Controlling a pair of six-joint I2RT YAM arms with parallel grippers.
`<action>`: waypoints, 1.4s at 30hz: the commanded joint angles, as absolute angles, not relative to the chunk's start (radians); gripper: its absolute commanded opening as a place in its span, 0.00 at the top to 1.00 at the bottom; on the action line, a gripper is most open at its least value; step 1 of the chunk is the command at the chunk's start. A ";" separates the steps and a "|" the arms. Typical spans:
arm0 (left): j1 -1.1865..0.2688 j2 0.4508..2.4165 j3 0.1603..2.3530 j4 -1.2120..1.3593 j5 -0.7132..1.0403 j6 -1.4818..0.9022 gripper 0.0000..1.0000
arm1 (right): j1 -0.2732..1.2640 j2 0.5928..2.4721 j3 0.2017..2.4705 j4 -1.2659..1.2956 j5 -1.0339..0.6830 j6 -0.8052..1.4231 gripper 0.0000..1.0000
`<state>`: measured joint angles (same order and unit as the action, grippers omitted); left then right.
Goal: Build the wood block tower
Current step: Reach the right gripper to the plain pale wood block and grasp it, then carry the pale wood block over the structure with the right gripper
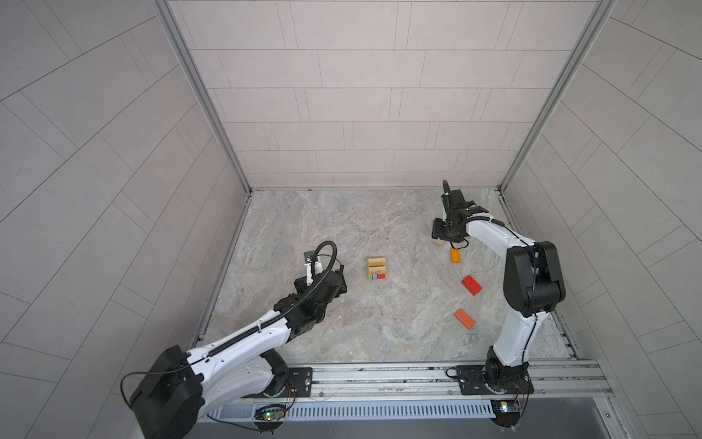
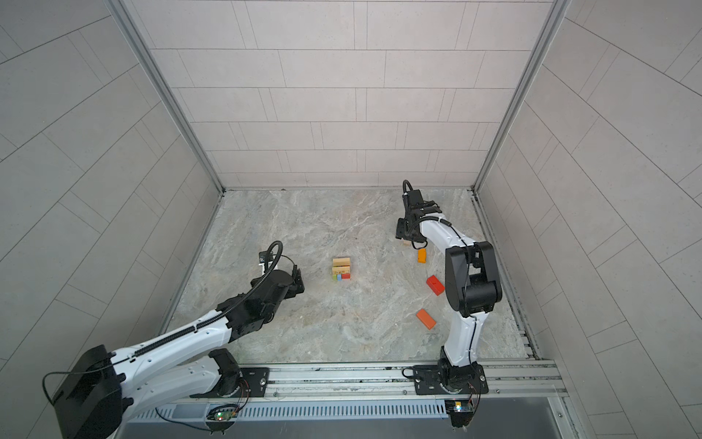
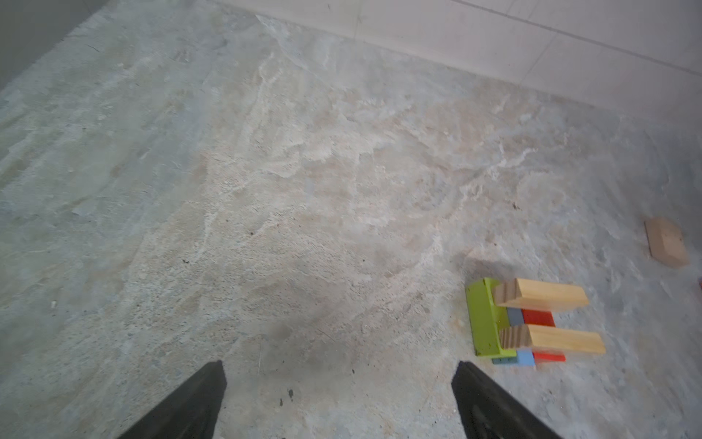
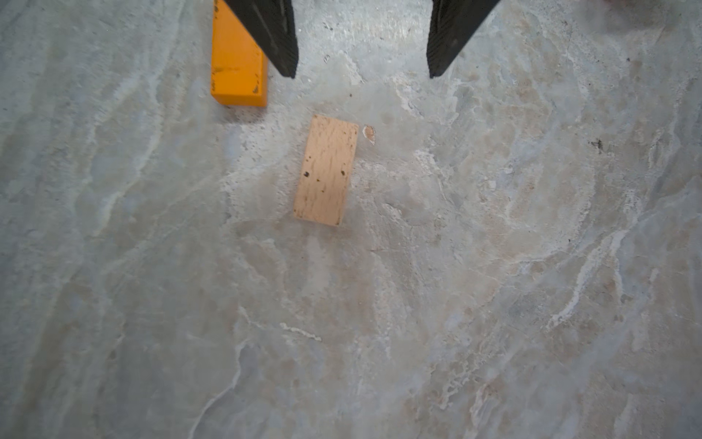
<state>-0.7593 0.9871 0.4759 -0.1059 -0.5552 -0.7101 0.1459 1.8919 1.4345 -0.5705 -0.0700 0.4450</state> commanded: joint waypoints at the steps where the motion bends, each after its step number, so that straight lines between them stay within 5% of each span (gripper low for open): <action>1: -0.753 0.939 0.438 -0.064 -0.626 -0.678 0.00 | 0.155 1.944 1.488 -0.636 -0.030 0.459 0.44; 26: -0.739 0.982 0.391 -0.006 -0.606 -0.651 0.00 | 0.137 2.142 1.612 -0.664 0.075 0.504 0.44; 33: -0.739 0.986 0.396 -0.007 -0.600 -0.652 0.00 | 0.138 2.145 1.608 -0.665 0.051 0.505 0.68; 42: -0.736 0.901 0.433 -0.130 -0.534 -0.680 0.00 | 0.182 2.062 1.602 -0.713 0.057 0.505 0.77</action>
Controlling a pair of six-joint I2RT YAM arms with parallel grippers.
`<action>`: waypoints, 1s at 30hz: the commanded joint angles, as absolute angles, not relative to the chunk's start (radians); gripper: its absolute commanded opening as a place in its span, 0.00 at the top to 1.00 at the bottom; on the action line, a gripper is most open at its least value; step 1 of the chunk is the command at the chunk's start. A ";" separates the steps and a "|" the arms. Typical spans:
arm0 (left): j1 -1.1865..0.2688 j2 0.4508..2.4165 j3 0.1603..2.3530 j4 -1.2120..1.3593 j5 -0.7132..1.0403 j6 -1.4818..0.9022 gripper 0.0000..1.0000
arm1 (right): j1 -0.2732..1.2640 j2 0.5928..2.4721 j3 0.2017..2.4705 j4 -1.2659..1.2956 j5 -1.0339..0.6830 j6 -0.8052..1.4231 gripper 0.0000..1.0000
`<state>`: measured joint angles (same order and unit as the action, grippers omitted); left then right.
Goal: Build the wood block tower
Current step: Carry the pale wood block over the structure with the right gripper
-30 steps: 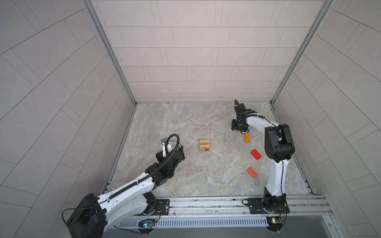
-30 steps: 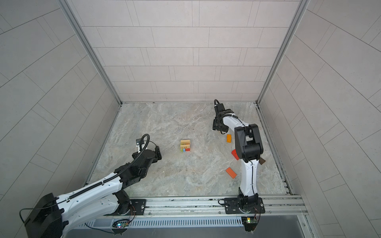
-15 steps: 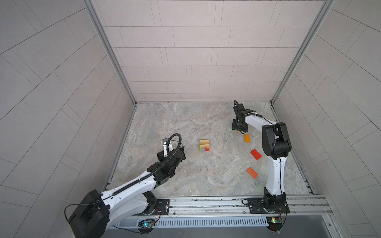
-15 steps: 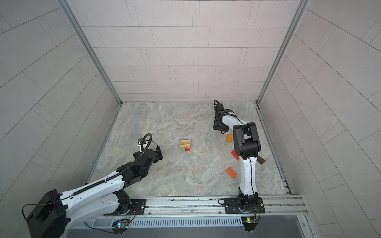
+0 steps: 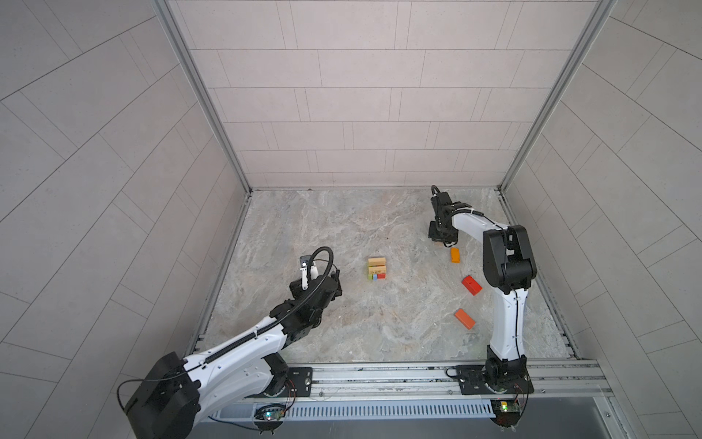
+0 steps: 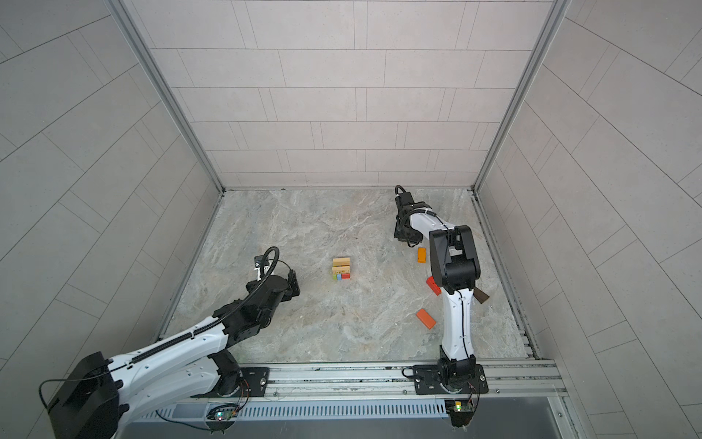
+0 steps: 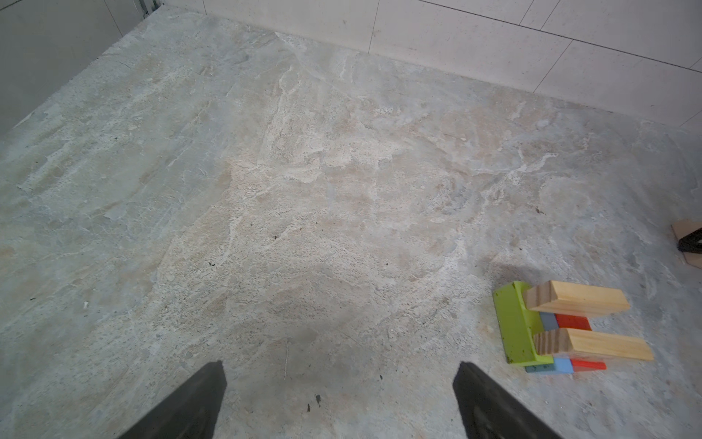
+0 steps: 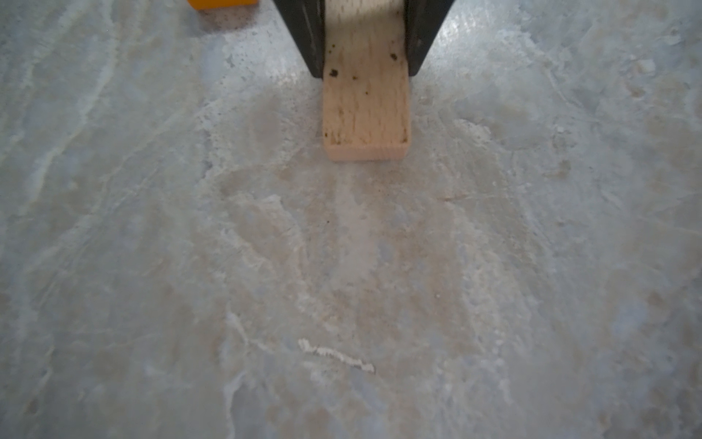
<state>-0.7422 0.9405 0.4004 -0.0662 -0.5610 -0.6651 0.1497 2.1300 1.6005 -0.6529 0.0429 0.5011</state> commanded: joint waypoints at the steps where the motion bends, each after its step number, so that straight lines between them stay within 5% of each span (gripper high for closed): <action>1: -0.736 0.892 0.440 -0.145 -0.518 -0.680 0.00 | 0.193 2.046 1.603 -0.723 0.060 0.502 0.77; 14: -0.733 0.909 0.588 -0.435 -0.411 -0.719 0.00 | 0.452 1.780 1.580 -0.913 0.072 0.561 0.78; 30: -0.731 0.712 0.482 -0.566 -0.474 -0.852 0.00 | 0.807 1.827 1.575 -0.852 0.118 0.793 0.79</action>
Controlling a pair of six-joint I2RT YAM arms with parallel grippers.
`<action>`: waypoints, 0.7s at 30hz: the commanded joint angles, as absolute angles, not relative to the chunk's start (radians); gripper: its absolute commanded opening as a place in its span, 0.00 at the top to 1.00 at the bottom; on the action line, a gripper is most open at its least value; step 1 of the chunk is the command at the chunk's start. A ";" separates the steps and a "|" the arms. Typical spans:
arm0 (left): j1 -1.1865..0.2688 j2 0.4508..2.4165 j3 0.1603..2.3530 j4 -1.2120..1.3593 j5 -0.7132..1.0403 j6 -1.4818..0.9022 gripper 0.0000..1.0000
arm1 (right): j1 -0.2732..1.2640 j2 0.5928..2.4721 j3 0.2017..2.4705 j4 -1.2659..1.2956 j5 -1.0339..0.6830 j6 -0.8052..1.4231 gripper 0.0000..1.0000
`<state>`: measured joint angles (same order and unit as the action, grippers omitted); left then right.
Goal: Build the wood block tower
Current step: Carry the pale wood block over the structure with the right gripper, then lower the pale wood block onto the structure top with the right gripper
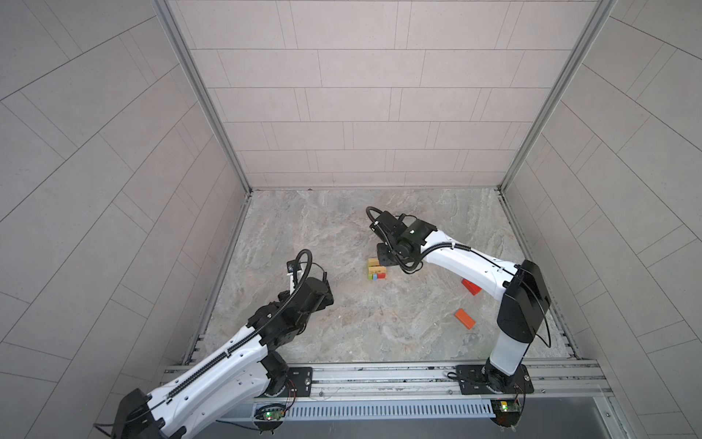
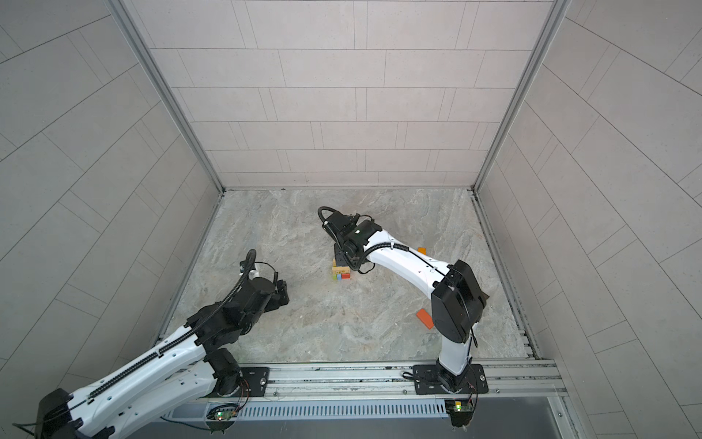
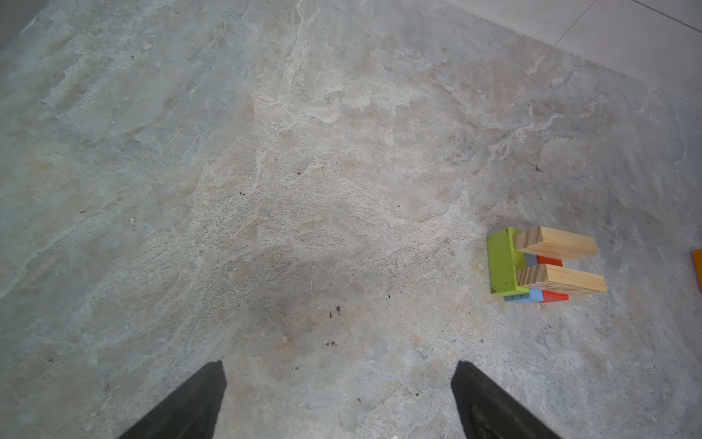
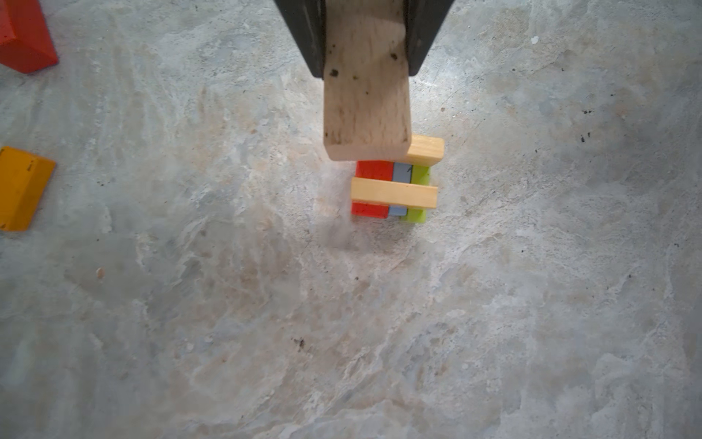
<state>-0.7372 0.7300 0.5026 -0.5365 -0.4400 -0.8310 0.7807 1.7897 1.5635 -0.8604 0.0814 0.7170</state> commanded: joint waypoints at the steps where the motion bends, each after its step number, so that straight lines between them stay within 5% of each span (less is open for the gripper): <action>1: -0.731 0.715 0.481 -0.571 -0.479 -0.850 0.00 | 0.817 1.838 1.577 -0.847 0.123 0.808 0.79; 21: -0.732 0.751 0.469 -0.596 -0.540 -0.913 0.00 | 0.850 1.991 1.688 -0.842 0.141 0.867 0.79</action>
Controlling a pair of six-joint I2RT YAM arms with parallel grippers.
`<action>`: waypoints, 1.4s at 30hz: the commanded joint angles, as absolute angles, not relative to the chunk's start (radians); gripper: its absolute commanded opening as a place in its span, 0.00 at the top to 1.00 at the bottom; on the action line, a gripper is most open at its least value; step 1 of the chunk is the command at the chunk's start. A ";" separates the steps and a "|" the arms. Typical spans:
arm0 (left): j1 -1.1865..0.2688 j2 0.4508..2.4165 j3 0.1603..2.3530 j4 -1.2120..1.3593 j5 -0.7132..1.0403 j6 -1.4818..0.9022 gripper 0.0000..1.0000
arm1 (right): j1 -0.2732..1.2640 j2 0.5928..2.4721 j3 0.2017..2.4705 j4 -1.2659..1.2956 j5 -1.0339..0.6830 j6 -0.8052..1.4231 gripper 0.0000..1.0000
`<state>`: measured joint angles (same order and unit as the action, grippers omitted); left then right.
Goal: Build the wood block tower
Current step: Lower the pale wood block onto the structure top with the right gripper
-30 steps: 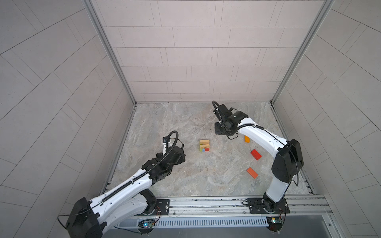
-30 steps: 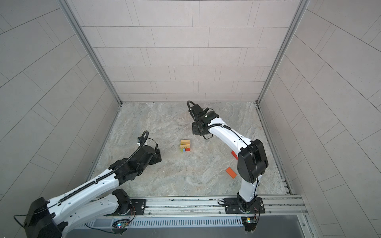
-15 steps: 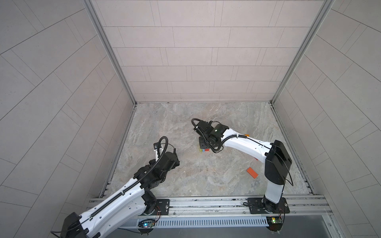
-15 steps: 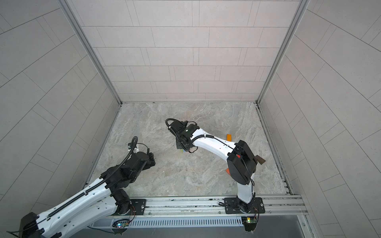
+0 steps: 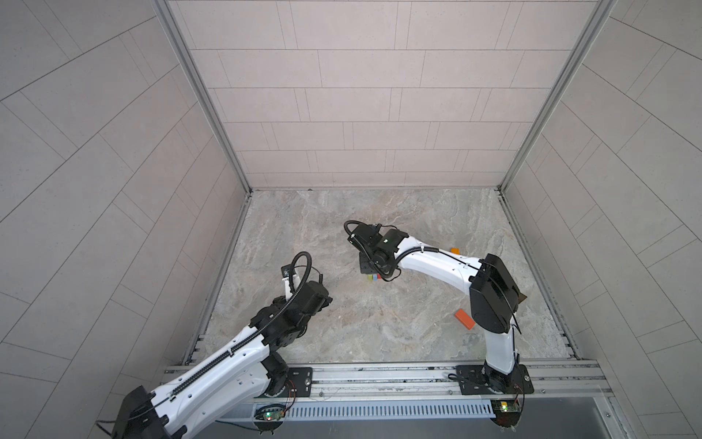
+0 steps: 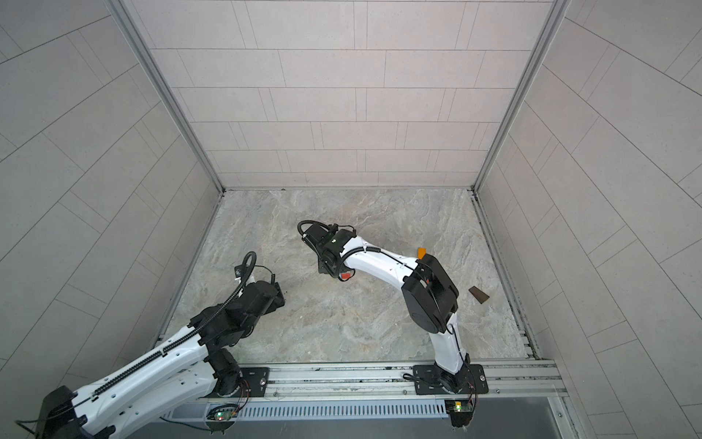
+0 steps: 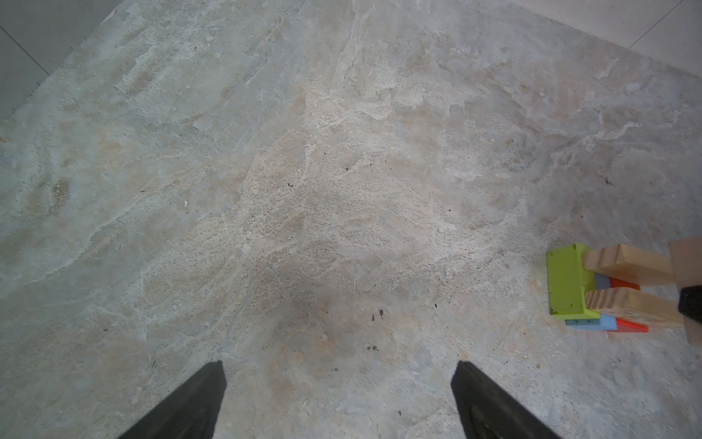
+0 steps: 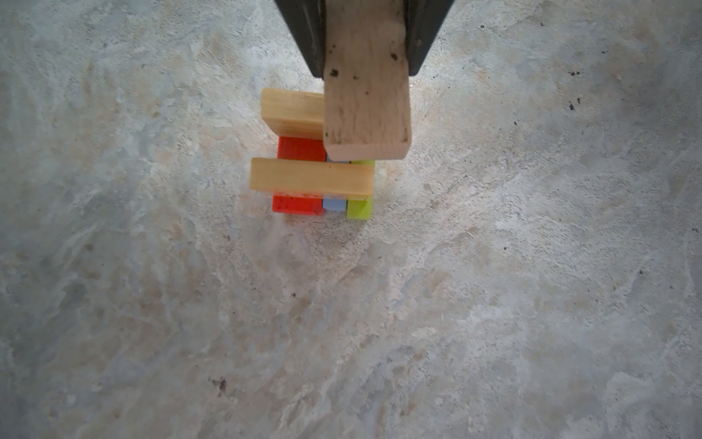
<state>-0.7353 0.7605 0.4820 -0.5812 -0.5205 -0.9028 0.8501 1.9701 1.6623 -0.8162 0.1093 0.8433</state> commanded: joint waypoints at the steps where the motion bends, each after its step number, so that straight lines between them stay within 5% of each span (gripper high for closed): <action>1: -0.732 0.749 0.468 -0.597 -0.540 -0.913 0.00 | 0.848 1.995 1.694 -0.845 0.140 0.867 0.79; 42: -0.732 0.769 0.449 -0.560 -0.520 -0.905 0.00 | 0.811 2.043 1.708 -0.860 0.145 0.841 0.74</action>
